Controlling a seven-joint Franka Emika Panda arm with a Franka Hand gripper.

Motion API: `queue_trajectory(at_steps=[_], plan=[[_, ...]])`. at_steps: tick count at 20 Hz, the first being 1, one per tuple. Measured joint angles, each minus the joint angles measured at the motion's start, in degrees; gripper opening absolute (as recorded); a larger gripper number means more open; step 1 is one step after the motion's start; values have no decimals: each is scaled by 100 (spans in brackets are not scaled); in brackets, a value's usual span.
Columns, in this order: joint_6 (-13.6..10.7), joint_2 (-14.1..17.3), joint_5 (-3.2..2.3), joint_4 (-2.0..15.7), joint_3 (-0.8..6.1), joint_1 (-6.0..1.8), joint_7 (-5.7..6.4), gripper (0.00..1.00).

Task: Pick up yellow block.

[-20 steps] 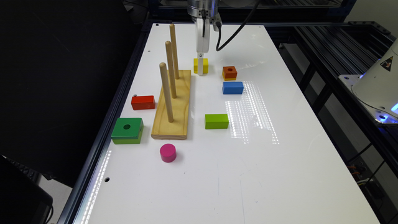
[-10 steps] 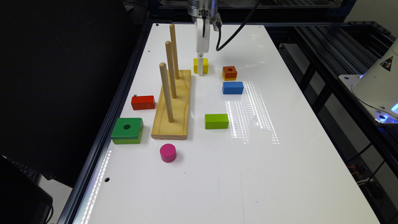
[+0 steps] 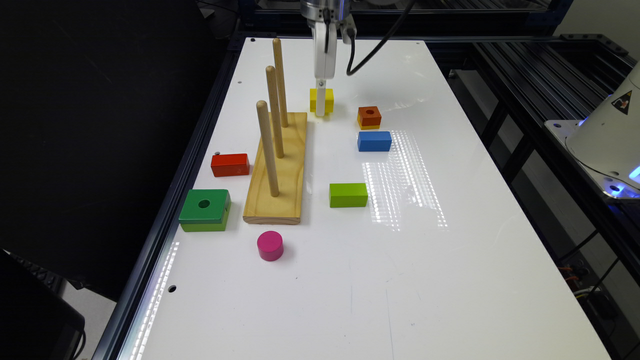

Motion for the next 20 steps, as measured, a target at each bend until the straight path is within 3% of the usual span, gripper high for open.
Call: queue_trajectory(at_steps=[2, 9, 10, 14, 20], plan=[[-81, -109, 30, -27, 21, -2, 0, 0], [-91, -148, 36, -41, 33, -19, -2, 0], [-138, -214, 61, -40, 46, -23, -8, 0], [-519, -626, 243, -53, 130, -37, -57, 0], [-578, -716, 271, -63, 140, -47, -63, 0]])
